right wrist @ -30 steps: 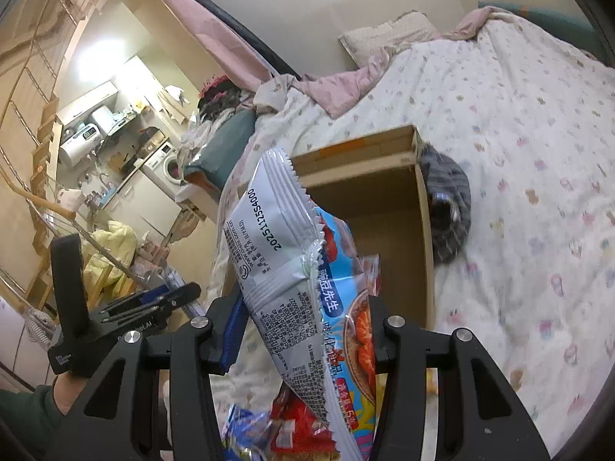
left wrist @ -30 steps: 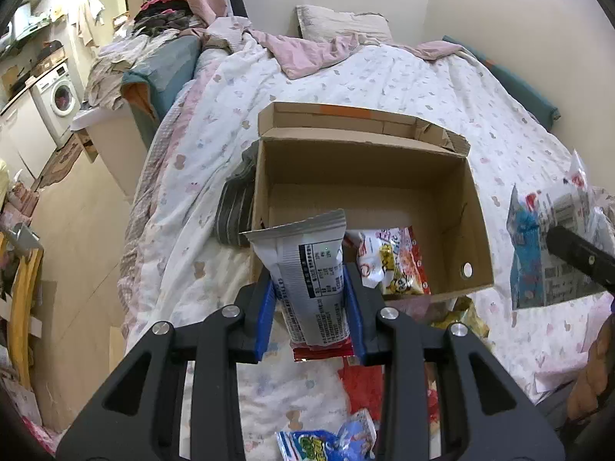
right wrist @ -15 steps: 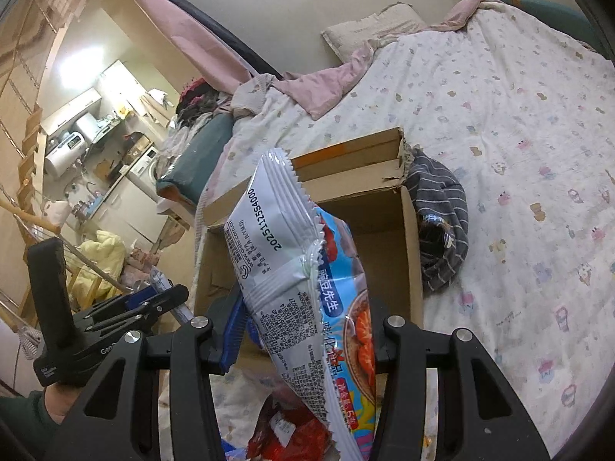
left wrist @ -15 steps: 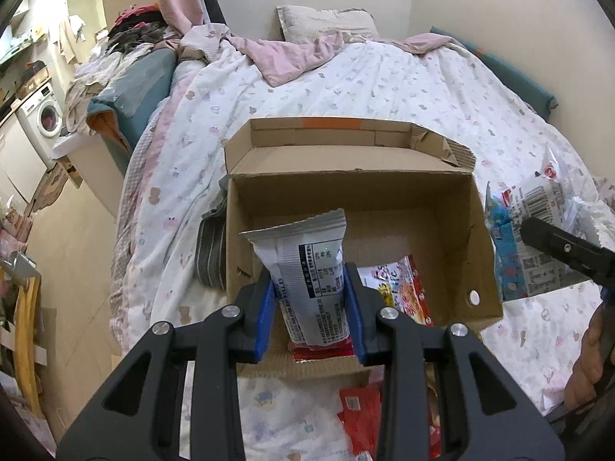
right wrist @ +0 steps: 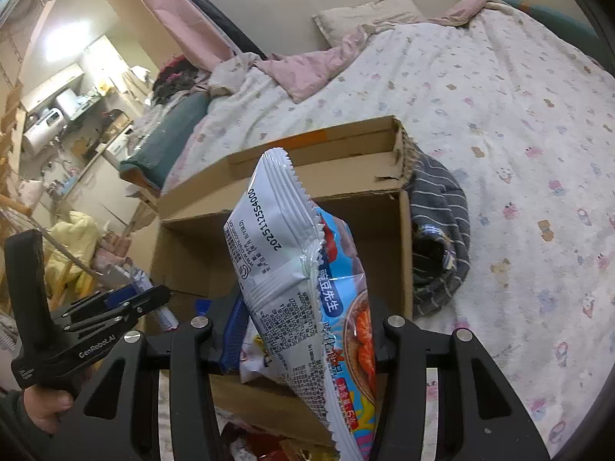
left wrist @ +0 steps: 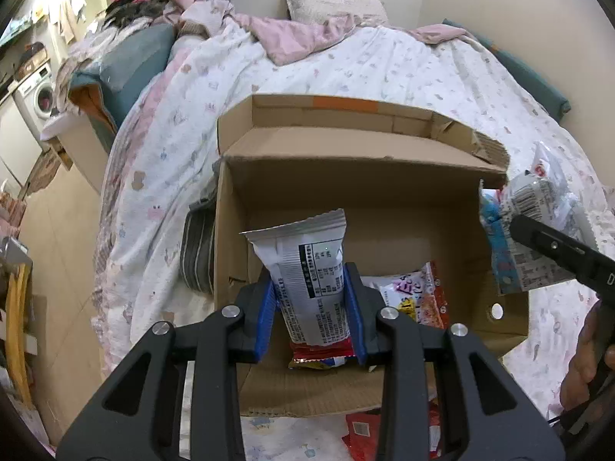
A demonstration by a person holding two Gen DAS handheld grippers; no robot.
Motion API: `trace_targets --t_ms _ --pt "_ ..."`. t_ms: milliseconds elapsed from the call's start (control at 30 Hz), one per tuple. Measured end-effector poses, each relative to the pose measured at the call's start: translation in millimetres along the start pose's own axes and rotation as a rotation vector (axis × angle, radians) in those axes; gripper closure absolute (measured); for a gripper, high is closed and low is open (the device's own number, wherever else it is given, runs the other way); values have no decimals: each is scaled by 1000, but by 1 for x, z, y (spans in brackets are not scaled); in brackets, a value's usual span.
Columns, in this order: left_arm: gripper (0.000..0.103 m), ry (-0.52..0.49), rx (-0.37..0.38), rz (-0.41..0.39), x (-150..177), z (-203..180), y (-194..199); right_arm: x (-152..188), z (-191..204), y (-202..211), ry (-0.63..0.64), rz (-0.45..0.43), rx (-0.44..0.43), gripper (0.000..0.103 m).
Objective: Organize snacks
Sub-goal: 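Carry the white bar and white noodle bag over the box, then lower both items into the box and open both grippers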
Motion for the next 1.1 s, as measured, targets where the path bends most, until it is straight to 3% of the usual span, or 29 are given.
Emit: trace_targets --t_ms 133,267,400,667,1100 --pt "74 42 56 14 4 1 -5 2 -6 -4 13 2 34 53" --pt "74 7 43 8 2 -1 -6 7 -12 -14 -1 35 52 53" --pt "74 29 67 24 5 -3 -9 13 -9 -21 -27 83 0 52" --pt "74 -24 17 18 3 -8 -9 38 -3 -38 -83 224 -77 51" --pt "73 -42 14 53 12 -13 -17 48 0 -44 -57 251 -57 50"
Point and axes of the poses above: each gripper's, at about its wrist camera, not at the fingertips, and y roughly against the way its jaws point, z to its left, x to its underside, the point moved 10 cm from there along -y, roughly the way its jaws point, and after that the axes turned 14 degrees about -y, right-handed, at the moved point
